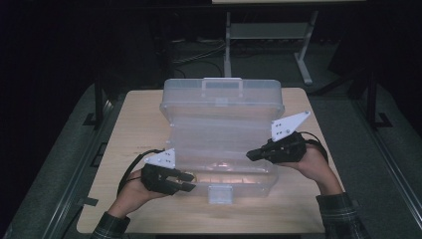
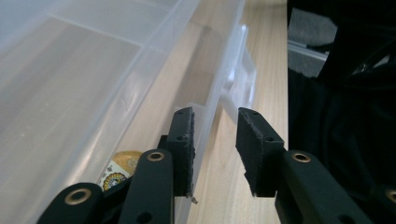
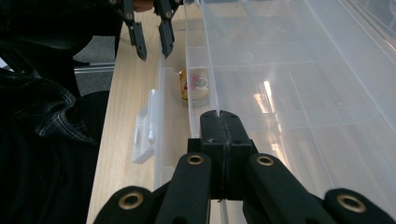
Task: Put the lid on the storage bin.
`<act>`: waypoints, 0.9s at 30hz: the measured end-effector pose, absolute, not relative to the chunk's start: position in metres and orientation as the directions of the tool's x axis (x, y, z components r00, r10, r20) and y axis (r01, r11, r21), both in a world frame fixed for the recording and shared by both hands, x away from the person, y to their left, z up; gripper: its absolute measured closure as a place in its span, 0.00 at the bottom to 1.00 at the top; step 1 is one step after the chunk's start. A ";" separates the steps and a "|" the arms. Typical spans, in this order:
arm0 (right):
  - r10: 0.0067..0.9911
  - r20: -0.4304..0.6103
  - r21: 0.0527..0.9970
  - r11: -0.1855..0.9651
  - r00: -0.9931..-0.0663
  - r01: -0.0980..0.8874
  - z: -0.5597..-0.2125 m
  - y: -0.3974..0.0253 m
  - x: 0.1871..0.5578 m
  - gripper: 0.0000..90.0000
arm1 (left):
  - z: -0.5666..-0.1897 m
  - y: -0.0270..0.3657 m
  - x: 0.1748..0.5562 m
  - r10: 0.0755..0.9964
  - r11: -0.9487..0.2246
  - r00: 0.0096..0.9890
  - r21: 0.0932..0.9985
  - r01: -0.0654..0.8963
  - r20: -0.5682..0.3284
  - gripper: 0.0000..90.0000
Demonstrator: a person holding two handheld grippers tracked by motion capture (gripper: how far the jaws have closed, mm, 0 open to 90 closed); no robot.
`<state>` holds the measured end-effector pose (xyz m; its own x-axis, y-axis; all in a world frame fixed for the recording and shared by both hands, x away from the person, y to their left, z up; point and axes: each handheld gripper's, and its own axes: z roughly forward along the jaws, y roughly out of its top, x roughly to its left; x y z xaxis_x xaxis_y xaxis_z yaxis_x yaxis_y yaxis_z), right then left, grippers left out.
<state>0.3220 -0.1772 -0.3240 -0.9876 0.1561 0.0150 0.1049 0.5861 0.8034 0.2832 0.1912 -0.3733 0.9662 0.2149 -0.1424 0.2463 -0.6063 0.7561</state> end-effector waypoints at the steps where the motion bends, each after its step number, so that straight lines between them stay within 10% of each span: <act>1: 0.156 0.016 0.804 0.585 -0.988 0.106 -0.324 -0.177 0.322 1.00 | -0.371 0.193 0.282 0.213 -0.599 0.966 0.762 0.248 -0.147 0.71; 27: 0.153 0.018 0.799 0.592 -0.988 0.106 -0.325 -0.177 0.321 1.00 | -0.324 0.274 0.288 0.396 -0.411 0.905 0.852 0.325 -0.154 1.00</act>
<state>0.3209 -0.1772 -0.3246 -0.9881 0.1531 0.0176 0.1059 0.5917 0.7991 0.2882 0.2741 -0.3243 0.9051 0.3964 -0.1537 0.3246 -0.4108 0.8520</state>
